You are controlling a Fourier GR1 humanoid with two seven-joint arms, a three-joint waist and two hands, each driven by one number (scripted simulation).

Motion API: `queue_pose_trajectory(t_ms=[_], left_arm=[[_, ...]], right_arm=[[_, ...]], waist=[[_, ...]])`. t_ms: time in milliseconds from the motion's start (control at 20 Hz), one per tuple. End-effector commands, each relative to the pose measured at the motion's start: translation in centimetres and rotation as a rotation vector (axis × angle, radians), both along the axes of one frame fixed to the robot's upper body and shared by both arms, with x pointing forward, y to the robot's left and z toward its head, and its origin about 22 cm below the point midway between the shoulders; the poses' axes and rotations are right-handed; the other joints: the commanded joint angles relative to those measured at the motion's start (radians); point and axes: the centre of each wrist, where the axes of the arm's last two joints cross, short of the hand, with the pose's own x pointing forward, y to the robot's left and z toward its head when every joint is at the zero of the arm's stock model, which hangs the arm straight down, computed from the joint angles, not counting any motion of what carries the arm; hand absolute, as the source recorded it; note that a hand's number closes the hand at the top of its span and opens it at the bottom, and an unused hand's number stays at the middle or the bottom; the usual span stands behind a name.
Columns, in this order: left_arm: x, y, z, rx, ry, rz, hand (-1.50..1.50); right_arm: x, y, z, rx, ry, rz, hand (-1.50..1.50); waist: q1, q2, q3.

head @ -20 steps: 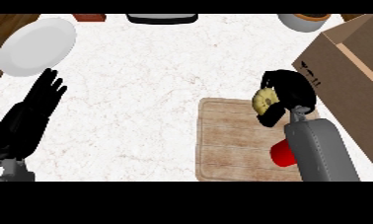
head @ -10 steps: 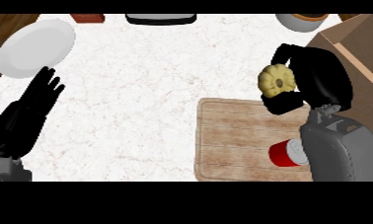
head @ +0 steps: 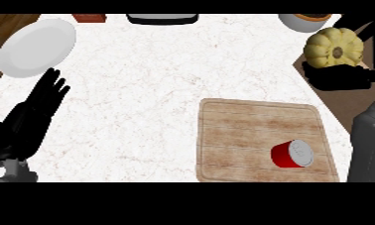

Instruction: Pick the squash from the cutting board and place it in the cardboard box

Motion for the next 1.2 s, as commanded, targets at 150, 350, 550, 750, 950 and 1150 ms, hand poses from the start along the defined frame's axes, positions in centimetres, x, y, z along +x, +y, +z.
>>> queue_pose_trajectory(t_ms=[150, 350, 550, 750, 950, 1150], left_arm=[[1.8, 0.8, 1.2, -0.006, -0.016, 0.005, 0.00], [0.1, -0.6, 0.0, -0.001, 0.006, -0.001, 0.00], [0.1, 0.7, -1.0, 0.000, -0.002, -0.005, 0.00], [-0.6, -0.8, 0.4, -0.014, -0.014, -0.015, 0.00], [0.2, 2.0, 0.1, -0.003, -0.006, 0.003, 0.00], [0.5, 0.5, 0.4, 0.013, 0.004, -0.001, 0.00]], right_arm=[[-1.0, -5.8, 1.9, 0.009, -0.028, -0.117, 1.50], [1.3, -9.2, 1.2, -0.039, 0.004, -0.130, 1.50], [3.7, -10.9, 0.3, -0.024, -0.017, -0.123, 1.50], [4.3, -13.9, -2.4, -0.035, -0.013, -0.120, 1.50], [5.1, -15.7, -4.5, 0.002, -0.008, -0.106, 1.50], [4.7, -16.9, -8.8, 0.042, 0.053, -0.084, 1.50]], waist=[[-0.005, 0.002, 0.001], [0.005, 0.004, 0.001], [0.009, 0.006, 0.001], [0.013, 0.005, 0.001], [0.009, 0.005, 0.001], [0.007, 0.004, 0.001]])
